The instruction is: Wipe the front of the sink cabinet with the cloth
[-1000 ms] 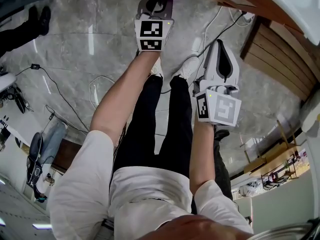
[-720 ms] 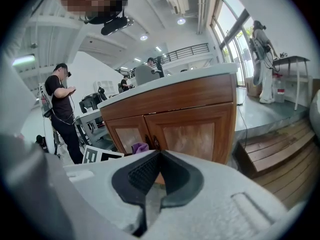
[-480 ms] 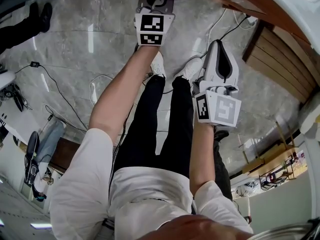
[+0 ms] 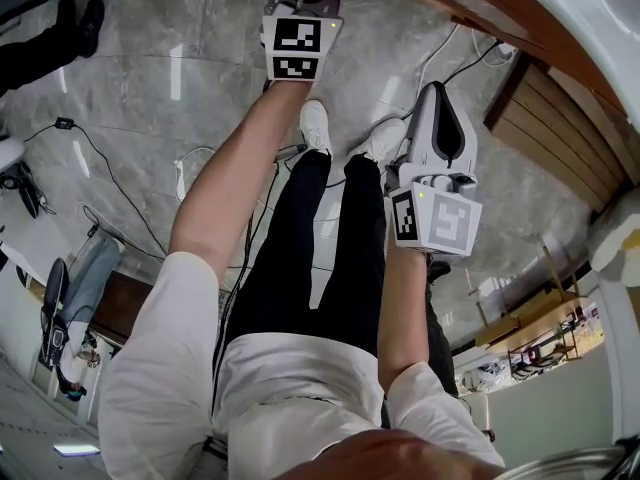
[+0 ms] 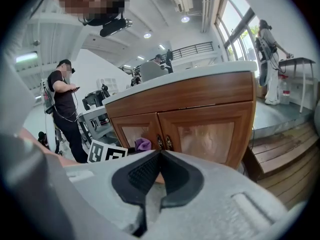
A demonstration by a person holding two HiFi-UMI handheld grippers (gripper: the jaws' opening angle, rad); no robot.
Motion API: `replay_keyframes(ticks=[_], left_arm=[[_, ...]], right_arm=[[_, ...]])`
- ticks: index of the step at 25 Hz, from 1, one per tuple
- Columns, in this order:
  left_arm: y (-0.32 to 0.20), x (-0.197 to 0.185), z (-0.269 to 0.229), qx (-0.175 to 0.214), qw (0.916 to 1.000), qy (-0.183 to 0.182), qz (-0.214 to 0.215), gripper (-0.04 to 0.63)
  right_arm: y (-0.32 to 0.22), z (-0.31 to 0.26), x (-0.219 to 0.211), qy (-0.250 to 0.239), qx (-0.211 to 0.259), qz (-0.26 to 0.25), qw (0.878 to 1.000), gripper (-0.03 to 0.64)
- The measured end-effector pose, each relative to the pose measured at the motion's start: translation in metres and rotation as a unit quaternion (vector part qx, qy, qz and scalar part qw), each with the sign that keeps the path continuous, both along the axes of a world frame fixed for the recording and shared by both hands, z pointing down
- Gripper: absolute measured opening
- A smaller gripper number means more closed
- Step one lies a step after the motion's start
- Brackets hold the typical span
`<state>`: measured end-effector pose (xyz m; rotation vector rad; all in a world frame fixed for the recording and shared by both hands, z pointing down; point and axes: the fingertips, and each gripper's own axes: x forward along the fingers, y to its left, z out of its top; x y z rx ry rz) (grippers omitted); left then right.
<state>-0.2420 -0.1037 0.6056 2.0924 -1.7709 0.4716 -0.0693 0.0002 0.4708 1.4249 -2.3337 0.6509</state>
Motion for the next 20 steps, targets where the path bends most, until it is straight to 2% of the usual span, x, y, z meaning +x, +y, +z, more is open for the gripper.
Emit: replay_keyframes(ticks=[11, 20], left_arm=[[0.001, -0.034, 0.002, 0.003, 0.9996, 0.013, -0.026, 0.075], [0.001, -0.050, 0.000, 0.000, 0.9995, 0.014, -0.029, 0.075]], right_arm=[[-0.004, 0.005, -0.032, -0.014, -0.008, -0.010, 1.000, -0.003], [-0.006, 0.004, -0.048, -0.022, -0.011, -0.016, 1.000, -0.003]])
